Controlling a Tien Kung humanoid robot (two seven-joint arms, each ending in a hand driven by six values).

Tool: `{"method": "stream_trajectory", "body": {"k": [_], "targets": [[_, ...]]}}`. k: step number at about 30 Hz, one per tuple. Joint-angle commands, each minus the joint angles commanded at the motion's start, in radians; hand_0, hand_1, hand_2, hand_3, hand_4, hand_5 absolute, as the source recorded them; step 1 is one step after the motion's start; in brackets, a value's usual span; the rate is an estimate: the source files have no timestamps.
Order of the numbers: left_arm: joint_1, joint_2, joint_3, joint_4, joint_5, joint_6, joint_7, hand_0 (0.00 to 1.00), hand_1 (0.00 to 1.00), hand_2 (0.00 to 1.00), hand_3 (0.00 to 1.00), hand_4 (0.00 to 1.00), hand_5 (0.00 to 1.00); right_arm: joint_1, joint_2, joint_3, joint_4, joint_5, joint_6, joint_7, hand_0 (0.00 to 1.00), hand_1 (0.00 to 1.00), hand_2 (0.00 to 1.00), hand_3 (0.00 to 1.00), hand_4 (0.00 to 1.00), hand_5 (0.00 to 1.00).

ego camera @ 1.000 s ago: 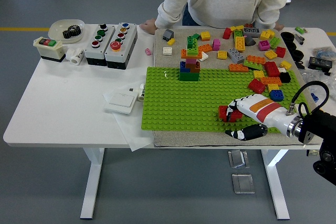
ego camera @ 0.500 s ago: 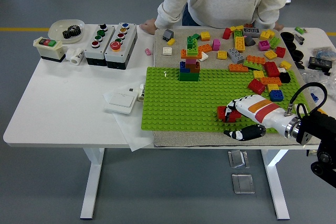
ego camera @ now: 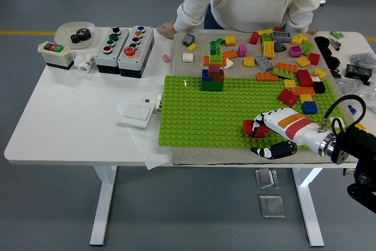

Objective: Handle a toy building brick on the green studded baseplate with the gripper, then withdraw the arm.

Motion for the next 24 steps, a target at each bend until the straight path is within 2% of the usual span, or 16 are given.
{"method": "stream_trajectory", "body": {"k": [12, 24], "targets": [[-0.004, 0.001, 0.006, 0.0, -0.011, 0.001, -0.002, 0.778, 0.716, 0.68, 0.564, 0.591, 0.611, 0.0, 0.0, 0.013, 0.004, -0.014, 0.002, -0.018, 0.669, 0.655, 0.697, 0.554, 0.763, 0.475], [-0.005, 0.001, 0.002, 0.0, -0.008, 0.001, -0.002, 0.778, 0.716, 0.68, 0.565, 0.589, 0.61, 0.002, -0.009, 0.016, 0.041, -0.016, 0.003, -0.023, 0.655, 0.644, 0.696, 0.553, 0.765, 0.476]]}}
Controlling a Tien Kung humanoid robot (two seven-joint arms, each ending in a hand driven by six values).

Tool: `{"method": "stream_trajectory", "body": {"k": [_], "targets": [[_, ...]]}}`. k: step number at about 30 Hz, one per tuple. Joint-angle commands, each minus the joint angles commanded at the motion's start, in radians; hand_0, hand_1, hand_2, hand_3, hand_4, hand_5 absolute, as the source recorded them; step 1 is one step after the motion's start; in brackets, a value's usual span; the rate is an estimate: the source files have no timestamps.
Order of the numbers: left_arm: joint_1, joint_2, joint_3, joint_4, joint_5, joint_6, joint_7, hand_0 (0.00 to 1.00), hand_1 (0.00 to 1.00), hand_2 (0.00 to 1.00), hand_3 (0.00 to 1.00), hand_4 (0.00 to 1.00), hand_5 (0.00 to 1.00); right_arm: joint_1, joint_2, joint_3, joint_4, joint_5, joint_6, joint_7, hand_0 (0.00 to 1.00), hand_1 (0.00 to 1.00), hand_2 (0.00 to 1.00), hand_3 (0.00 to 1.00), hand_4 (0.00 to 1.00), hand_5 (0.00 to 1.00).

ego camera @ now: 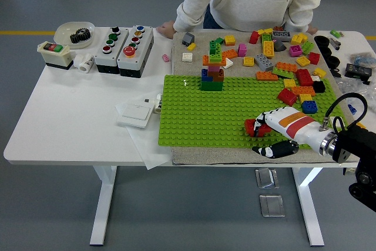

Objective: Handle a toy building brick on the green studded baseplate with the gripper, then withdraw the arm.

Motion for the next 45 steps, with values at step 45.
{"method": "stream_trajectory", "body": {"k": [45], "targets": [[0.003, 0.001, 0.001, 0.0, 0.005, 0.0, 0.003, 0.778, 0.716, 0.674, 0.563, 0.588, 0.61, 0.024, 0.114, 0.017, -0.153, -0.1, -0.163, -0.004, 0.72, 0.685, 0.752, 0.808, 0.991, 0.399]]}}
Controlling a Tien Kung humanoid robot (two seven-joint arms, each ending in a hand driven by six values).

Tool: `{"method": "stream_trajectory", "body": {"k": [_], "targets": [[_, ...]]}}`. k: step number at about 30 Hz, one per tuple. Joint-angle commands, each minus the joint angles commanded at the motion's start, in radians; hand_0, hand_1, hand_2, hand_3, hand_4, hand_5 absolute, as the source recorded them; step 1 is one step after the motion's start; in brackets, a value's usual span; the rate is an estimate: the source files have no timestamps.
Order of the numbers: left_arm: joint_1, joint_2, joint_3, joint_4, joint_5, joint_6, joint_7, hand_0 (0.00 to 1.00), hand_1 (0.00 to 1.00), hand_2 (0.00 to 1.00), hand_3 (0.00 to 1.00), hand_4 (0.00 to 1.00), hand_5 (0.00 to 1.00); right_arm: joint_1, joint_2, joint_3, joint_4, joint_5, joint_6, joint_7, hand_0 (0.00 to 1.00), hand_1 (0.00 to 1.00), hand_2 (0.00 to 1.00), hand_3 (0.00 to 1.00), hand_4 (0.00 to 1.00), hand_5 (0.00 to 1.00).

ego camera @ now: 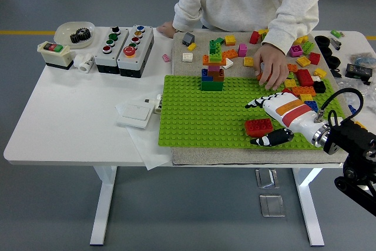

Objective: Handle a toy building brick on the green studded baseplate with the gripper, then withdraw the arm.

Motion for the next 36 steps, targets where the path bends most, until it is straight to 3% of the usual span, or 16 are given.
{"method": "stream_trajectory", "body": {"k": [10, 15, 36], "targets": [[-0.002, 0.001, 0.009, 0.0, -0.007, 0.0, 0.0, 0.779, 0.716, 0.676, 0.562, 0.588, 0.609, -0.001, 0.072, 0.03, -0.072, -0.015, -0.067, -0.015, 0.717, 0.682, 0.747, 0.804, 0.985, 0.399], [-0.005, 0.001, 0.014, 0.0, -0.016, 0.001, -0.001, 0.779, 0.716, 0.677, 0.563, 0.588, 0.608, 0.002, 0.09, 0.034, -0.106, -0.02, -0.073, -0.013, 0.716, 0.682, 0.741, 0.802, 0.98, 0.4], [-0.009, 0.001, 0.018, 0.0, -0.023, 0.001, -0.002, 0.779, 0.716, 0.678, 0.562, 0.588, 0.606, 0.006, 0.102, 0.038, -0.144, -0.034, -0.07, -0.006, 0.717, 0.68, 0.739, 0.801, 0.964, 0.403]]}}
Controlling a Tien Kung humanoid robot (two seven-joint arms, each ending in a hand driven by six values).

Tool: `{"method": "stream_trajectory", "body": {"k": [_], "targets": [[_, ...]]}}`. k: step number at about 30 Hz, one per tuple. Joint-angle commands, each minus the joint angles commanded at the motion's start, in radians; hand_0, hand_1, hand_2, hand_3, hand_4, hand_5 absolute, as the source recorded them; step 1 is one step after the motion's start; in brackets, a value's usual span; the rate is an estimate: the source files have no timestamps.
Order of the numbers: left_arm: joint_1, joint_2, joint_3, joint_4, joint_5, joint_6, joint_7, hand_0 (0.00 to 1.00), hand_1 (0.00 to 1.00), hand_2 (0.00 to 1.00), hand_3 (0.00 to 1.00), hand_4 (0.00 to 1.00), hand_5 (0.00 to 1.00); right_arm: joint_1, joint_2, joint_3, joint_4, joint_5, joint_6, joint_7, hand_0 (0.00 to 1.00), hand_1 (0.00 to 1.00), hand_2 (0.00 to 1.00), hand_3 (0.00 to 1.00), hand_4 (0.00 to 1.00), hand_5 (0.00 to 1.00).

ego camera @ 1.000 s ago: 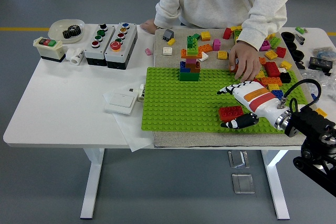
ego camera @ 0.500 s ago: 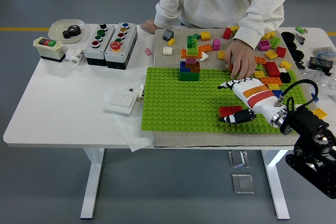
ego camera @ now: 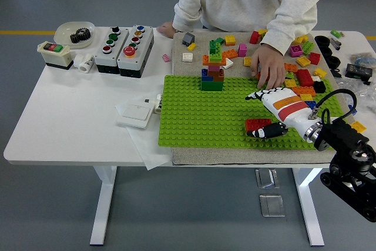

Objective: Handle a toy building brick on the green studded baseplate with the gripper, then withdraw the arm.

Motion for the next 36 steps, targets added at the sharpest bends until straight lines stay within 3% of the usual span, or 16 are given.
{"method": "stream_trajectory", "body": {"k": [9, 24, 28, 29, 36], "targets": [[0.0, 0.0, -0.005, 0.0, 0.003, 0.001, 0.0, 0.779, 0.717, 0.678, 0.562, 0.589, 0.607, -0.008, -0.02, 0.0, 0.041, 0.002, 0.011, -0.003, 0.717, 0.68, 0.739, 0.8, 0.96, 0.405], [0.004, -0.002, -0.026, 0.0, 0.027, 0.0, 0.002, 0.779, 0.718, 0.678, 0.564, 0.588, 0.607, -0.076, -0.141, 0.023, 0.264, 0.017, 0.018, -0.013, 0.704, 0.683, 0.742, 0.793, 0.944, 0.41], [0.005, -0.002, -0.027, 0.0, 0.029, 0.0, 0.002, 0.779, 0.718, 0.678, 0.564, 0.588, 0.607, -0.081, -0.152, 0.019, 0.286, 0.021, 0.022, -0.011, 0.704, 0.683, 0.742, 0.793, 0.944, 0.41], [0.006, -0.002, -0.029, 0.0, 0.033, -0.001, 0.003, 0.779, 0.717, 0.678, 0.563, 0.588, 0.608, -0.085, -0.157, 0.014, 0.293, 0.021, 0.024, -0.009, 0.682, 0.666, 0.721, 0.631, 0.864, 0.42], [0.009, -0.002, -0.028, 0.0, 0.032, 0.0, 0.002, 0.779, 0.717, 0.68, 0.564, 0.586, 0.606, -0.092, -0.167, 0.0, 0.286, 0.018, 0.023, -0.001, 0.688, 0.665, 0.715, 0.607, 0.85, 0.433]]}}
